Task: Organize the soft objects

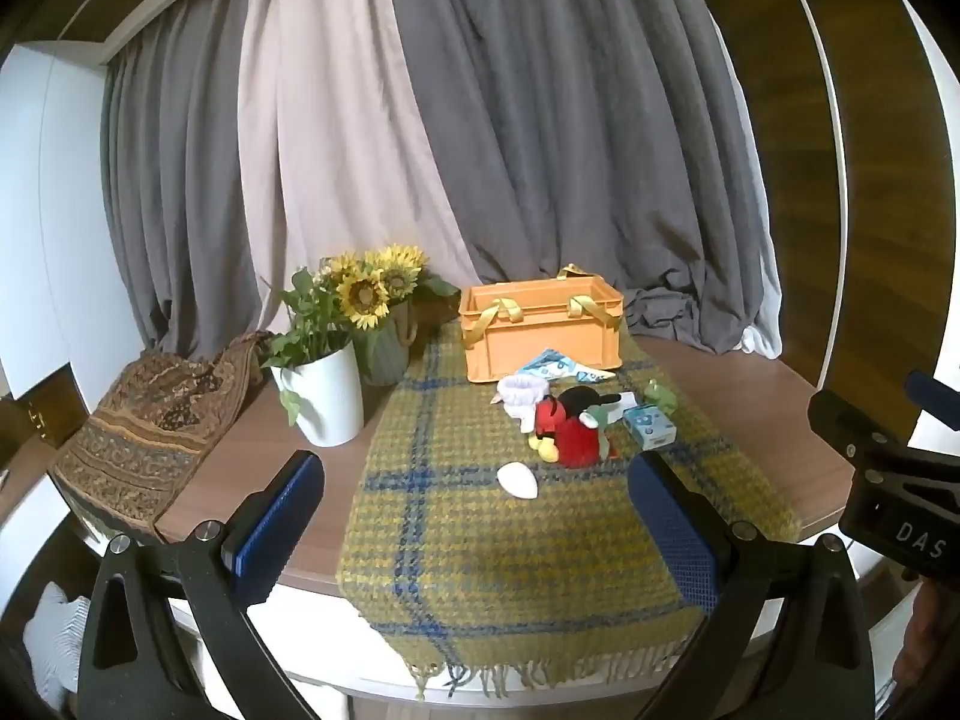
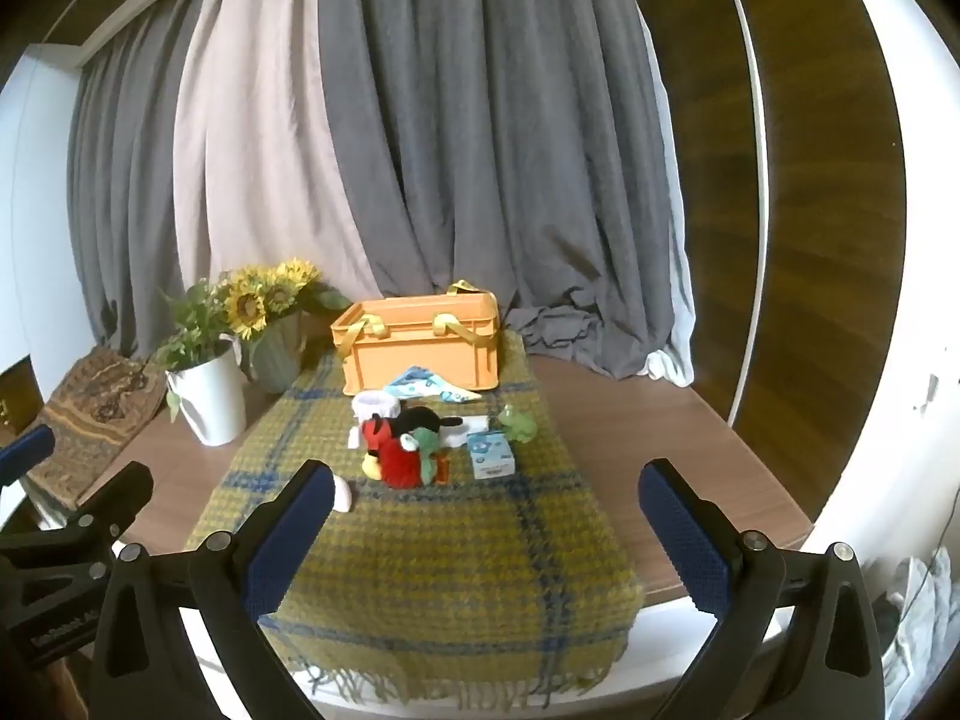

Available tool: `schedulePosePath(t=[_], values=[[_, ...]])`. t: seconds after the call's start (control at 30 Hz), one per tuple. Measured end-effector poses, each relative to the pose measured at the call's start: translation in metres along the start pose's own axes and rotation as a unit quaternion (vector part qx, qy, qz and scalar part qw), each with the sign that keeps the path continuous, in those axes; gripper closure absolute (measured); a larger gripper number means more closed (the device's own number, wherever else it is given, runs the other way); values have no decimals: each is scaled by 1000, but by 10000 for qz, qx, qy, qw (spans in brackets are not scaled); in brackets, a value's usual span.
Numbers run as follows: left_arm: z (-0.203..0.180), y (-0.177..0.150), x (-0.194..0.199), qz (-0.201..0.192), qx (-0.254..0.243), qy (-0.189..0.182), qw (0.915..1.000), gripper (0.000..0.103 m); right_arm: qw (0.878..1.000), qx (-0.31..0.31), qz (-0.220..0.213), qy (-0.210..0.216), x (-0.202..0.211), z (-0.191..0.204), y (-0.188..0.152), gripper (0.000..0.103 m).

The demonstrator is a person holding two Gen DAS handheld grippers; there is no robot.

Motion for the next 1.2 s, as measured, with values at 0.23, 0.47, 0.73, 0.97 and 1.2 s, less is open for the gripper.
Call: schedulePosePath(t=[0.23,0.47,0.73,0.97,1.2], values=[[0,2,-2,-20,19,-14,10000,0,10000,5,-19,-7,0,-1,0,0],[0,3,-4,-54,28,14,10000,0,10000,4,-33,-6,-1,-2,2,0],[-1,3,-6,-82,31,15,10000,0,10000,29,-80,9,-2,-2,8,0],[-2,5,-7,-96,34,22,9999,0,10000,28,-86,0,-2,-1,9,0],[-4,5,-9,-105,35,18,9999,0,10000,24,-84,-5,-3,-2,10,0]])
Point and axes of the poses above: each gripper's, at about its wrist camera, not at the fingertips, and x roughly against the way its jaws point, z to its left, y to its top, the point moved 6 cm from there along -x, roughly the way its jaws point, and after that the axes turned 2 degrees about z, right-handed, at the moved point
